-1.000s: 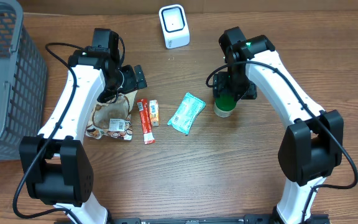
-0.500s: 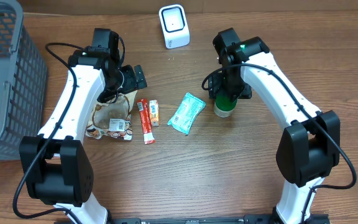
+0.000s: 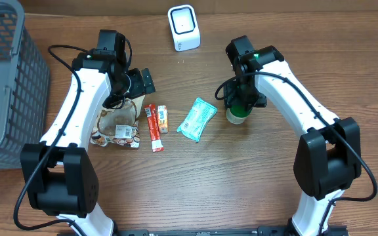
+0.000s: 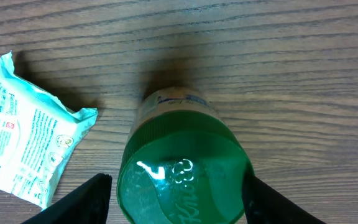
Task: Scan the item barcode
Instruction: 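Lower the right gripper around the green jar lid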
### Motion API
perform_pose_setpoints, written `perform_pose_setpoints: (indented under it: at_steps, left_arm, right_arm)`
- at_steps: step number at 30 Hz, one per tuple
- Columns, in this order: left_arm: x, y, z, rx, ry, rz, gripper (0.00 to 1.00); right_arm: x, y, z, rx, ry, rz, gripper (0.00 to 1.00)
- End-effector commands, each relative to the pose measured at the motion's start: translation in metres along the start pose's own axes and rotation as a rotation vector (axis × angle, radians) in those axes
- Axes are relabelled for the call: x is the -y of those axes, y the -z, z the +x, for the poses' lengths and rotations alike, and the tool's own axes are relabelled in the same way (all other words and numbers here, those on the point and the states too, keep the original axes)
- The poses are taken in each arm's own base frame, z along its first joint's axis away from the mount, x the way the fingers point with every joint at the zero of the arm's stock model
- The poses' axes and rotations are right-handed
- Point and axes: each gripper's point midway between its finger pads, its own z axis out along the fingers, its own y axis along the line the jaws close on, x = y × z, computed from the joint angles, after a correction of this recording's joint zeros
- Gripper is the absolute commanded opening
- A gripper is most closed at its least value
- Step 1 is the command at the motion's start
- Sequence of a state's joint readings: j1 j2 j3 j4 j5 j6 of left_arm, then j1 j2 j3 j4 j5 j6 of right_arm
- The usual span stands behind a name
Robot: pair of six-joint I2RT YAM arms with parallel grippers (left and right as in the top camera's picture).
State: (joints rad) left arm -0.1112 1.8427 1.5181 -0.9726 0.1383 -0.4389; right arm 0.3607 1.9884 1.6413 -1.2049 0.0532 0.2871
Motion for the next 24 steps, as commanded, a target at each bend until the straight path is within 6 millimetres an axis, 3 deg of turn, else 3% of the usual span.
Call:
perform_pose_setpoints:
  at_steps: [1, 5, 16, 24]
  left_arm:
    - [0.005, 0.005, -0.005, 0.014, 0.000, 0.016, 1.00]
    - [0.005, 0.005, -0.005, 0.014, 0.000, 0.016, 1.00]
    - [0.005, 0.005, -0.005, 0.014, 0.000, 0.016, 1.00]
    - [0.005, 0.005, -0.005, 0.014, 0.000, 0.016, 1.00]
  right_arm:
    - [-0.002, -0.015, 0.011, -0.054, 0.001, -0.015, 0.69]
    - [-0.009, -0.012, 0.008, -0.049, 0.000, -0.050, 0.70]
    - [-0.019, 0.028, -0.015, 0.039, 0.022, -0.099, 0.72]
    - [-0.013, 0.029, -0.012, 0.032, 0.125, -0.060, 0.79]
